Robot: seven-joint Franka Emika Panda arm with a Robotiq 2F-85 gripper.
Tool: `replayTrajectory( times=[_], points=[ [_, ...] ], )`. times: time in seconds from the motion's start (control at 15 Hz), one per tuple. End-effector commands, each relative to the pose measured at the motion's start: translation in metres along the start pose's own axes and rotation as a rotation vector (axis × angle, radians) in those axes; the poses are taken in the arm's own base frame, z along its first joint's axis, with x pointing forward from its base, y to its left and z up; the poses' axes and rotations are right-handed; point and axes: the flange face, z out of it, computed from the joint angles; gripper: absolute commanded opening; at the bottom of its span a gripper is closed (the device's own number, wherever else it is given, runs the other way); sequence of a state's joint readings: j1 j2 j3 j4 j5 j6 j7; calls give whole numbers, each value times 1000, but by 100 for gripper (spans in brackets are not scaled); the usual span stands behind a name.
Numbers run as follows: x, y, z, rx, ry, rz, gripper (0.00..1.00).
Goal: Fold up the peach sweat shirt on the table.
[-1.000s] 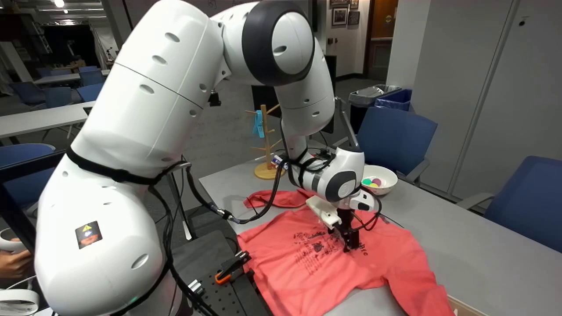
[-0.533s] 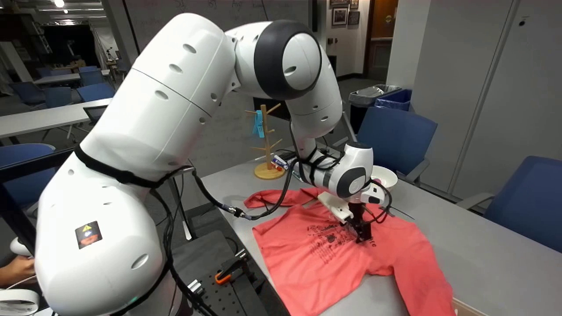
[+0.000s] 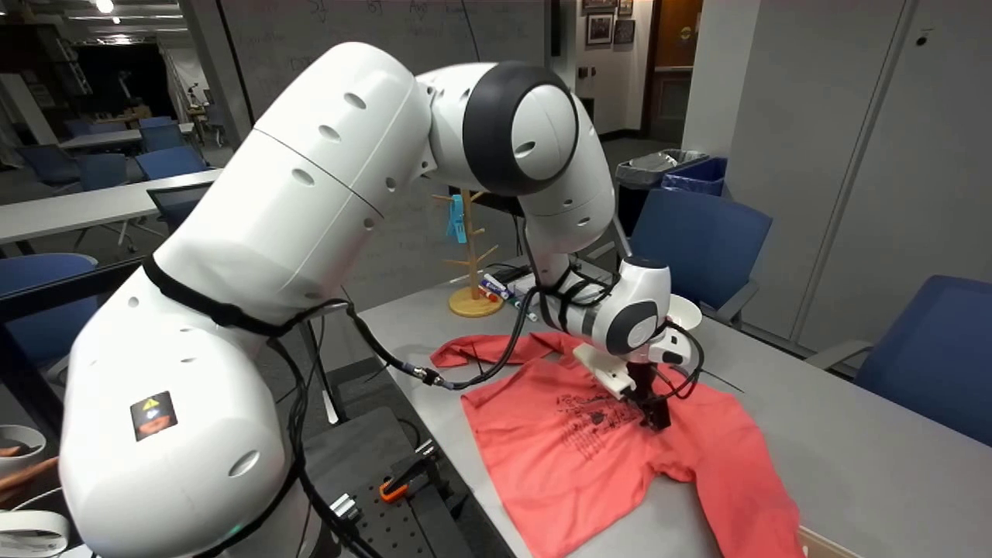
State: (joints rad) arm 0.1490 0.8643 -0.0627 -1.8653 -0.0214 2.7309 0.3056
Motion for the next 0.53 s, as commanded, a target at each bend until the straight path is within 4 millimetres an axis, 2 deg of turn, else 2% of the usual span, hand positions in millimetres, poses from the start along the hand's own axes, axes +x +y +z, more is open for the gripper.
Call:
replayTrajectory(
  times=[0.0,0.47],
  points=[
    [-11,9,19,2,-44,22,100],
    [-25,6,4,4,-57,16,100]
  ],
)
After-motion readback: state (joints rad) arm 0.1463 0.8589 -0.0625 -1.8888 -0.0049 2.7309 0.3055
